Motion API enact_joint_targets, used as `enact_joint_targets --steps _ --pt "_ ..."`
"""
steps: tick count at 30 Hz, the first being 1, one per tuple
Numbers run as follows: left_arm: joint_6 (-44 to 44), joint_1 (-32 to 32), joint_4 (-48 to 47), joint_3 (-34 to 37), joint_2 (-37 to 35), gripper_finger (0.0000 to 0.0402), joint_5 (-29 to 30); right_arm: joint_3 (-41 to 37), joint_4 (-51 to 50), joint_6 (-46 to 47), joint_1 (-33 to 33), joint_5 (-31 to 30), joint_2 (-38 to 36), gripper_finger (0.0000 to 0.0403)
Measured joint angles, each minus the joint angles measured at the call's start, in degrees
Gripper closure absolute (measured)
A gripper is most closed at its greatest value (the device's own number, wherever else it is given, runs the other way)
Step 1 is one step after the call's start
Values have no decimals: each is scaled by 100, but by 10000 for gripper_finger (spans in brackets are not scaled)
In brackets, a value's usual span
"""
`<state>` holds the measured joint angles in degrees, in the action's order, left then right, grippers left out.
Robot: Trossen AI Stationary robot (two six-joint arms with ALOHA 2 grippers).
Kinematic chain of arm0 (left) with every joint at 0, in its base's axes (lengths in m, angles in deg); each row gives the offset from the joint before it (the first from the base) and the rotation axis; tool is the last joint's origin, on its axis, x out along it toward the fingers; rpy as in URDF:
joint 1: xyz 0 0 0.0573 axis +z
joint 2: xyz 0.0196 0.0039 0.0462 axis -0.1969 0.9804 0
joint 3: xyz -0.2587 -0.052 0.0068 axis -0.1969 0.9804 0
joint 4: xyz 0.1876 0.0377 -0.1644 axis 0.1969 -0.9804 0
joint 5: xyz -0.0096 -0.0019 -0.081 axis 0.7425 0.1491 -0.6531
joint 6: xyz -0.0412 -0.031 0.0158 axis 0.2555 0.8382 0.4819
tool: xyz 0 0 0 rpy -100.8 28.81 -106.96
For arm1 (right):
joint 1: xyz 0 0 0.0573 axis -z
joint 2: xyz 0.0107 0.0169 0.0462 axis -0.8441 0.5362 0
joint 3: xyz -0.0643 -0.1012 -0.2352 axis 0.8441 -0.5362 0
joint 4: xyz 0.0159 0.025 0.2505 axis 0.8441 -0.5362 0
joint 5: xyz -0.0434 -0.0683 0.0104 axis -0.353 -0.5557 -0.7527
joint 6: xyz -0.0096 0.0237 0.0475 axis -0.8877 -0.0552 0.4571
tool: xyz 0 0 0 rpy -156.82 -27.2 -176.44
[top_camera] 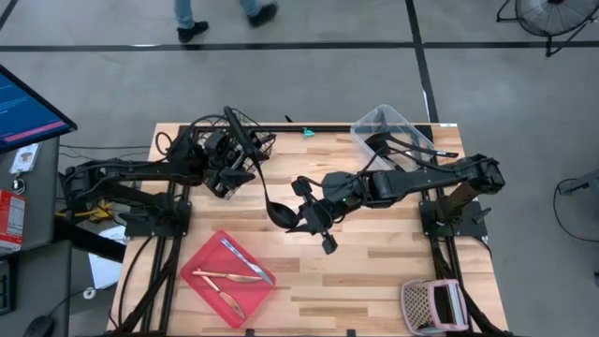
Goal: Pick & Place Kitchen Items
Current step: Put the black serving spoon into the wire basket
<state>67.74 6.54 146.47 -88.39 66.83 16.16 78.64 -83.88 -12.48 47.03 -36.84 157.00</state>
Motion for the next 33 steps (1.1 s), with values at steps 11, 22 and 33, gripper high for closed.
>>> enact_joint_targets --steps 11,22,33 --pt "-118 -260 80 -336 9 168 -324 0 -13 -4 0 15 0 383" --pt "-151 -331 76 -338 14 293 -307 0 0 35 -2 24 0 381" --pt "-113 -337 105 -347 9 380 -276 -2 -17 59 -2 9 0 370"
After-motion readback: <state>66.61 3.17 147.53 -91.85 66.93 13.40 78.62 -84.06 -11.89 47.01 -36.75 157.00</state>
